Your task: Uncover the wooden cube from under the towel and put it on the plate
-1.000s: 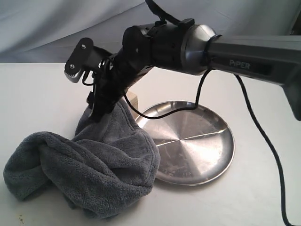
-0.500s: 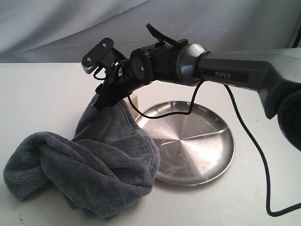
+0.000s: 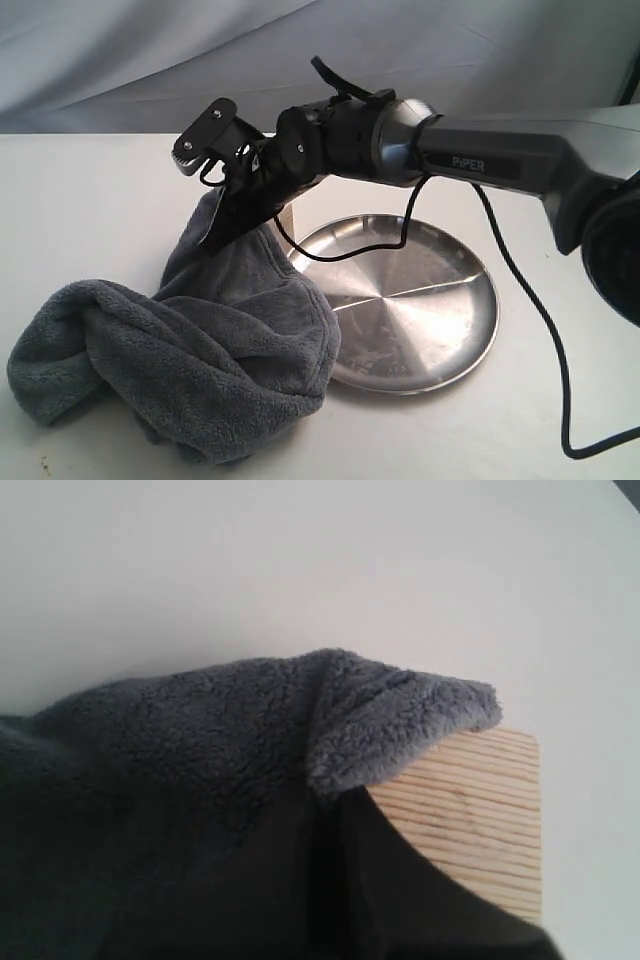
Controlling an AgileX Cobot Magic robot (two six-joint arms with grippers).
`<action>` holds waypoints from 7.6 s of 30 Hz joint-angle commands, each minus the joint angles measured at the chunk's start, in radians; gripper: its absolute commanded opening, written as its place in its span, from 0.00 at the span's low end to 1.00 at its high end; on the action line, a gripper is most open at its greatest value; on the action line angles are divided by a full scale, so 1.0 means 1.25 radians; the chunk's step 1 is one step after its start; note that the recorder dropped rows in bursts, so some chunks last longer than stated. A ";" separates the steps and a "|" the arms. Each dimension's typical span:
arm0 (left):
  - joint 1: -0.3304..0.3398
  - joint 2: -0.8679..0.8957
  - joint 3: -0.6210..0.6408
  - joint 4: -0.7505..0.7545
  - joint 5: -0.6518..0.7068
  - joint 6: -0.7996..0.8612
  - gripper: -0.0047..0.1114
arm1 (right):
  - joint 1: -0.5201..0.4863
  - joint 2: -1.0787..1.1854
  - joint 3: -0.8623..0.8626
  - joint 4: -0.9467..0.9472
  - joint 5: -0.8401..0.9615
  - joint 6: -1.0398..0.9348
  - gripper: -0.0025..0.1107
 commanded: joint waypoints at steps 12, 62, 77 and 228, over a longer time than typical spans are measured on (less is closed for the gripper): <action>-0.004 -0.003 0.004 0.000 -0.006 -0.003 0.04 | 0.089 -0.017 -0.001 0.585 0.244 -0.665 0.02; -0.004 -0.003 0.004 0.000 -0.006 -0.001 0.04 | 0.024 -0.130 -0.001 0.067 0.552 -0.258 0.27; -0.004 -0.003 0.004 0.000 -0.006 -0.001 0.04 | -0.035 -0.034 0.001 0.050 0.627 -0.139 0.20; -0.004 -0.003 0.004 0.000 -0.006 -0.003 0.04 | -0.168 -0.323 0.371 -0.001 0.038 -0.020 0.02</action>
